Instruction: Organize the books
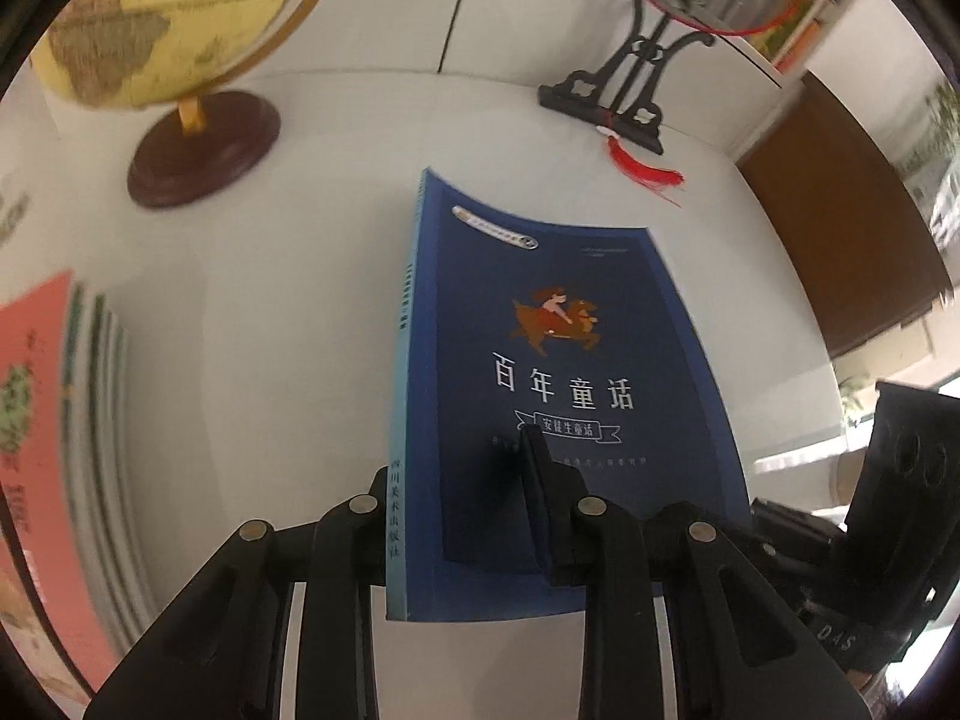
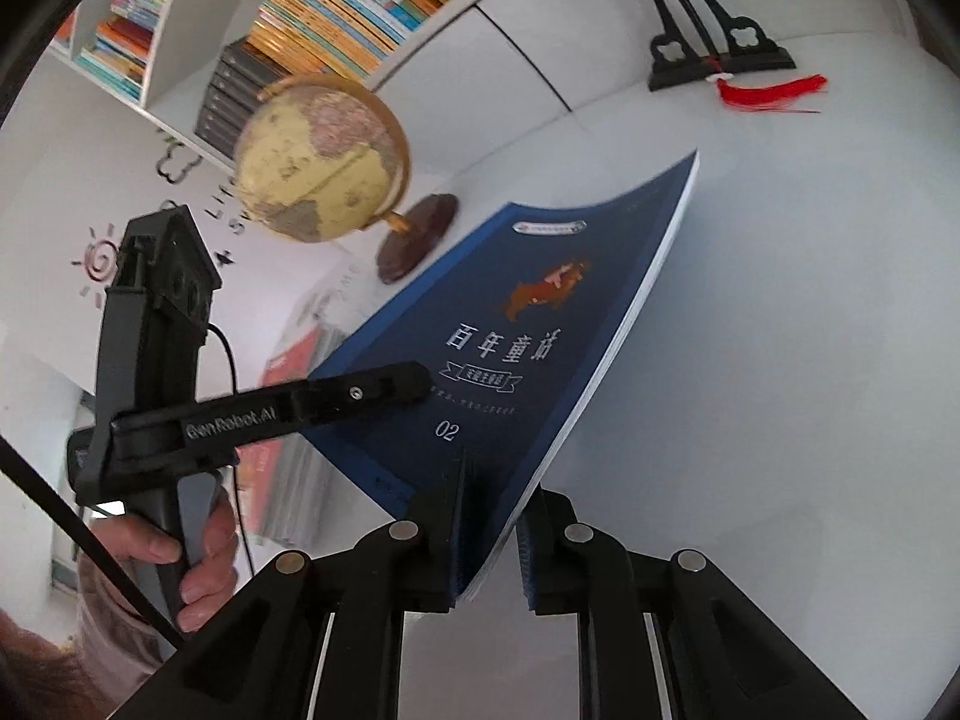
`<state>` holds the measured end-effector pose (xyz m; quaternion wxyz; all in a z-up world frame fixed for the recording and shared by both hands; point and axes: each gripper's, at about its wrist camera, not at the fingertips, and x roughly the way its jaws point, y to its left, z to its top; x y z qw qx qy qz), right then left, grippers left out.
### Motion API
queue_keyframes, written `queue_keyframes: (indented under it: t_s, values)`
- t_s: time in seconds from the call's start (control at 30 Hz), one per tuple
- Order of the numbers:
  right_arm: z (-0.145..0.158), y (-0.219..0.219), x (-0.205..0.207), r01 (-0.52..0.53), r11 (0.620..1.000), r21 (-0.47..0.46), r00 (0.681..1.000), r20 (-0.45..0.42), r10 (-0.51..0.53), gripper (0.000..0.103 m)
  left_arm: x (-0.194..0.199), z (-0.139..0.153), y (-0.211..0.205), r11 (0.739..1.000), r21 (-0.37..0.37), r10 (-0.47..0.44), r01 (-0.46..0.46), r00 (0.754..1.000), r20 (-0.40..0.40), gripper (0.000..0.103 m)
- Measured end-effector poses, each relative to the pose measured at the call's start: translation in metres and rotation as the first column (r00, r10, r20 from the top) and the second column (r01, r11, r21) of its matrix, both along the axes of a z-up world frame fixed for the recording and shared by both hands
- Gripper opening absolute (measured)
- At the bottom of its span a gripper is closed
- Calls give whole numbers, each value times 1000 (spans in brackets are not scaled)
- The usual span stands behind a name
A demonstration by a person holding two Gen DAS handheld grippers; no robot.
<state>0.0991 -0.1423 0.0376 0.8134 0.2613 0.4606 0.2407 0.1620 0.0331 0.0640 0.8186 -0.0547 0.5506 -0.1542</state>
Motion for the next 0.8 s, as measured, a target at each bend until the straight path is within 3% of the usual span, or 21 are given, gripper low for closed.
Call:
queue_keyframes:
  t_s: [0.3,0.63,0.8]
  values:
    - [20,20,-8,-7,1000,24,1000,24,6,15,-13,28,17,1000,13,-16,15,999,52,24]
    - [61,76,-14,-46,997,-57,990,131,53,15,-32,66,69,1000,7,16,-17,990,141,24]
    - [76,109,-15,-72,996,-55,983,166,80,15,-39,81,102,998,-17,62,-60,982,176,24]
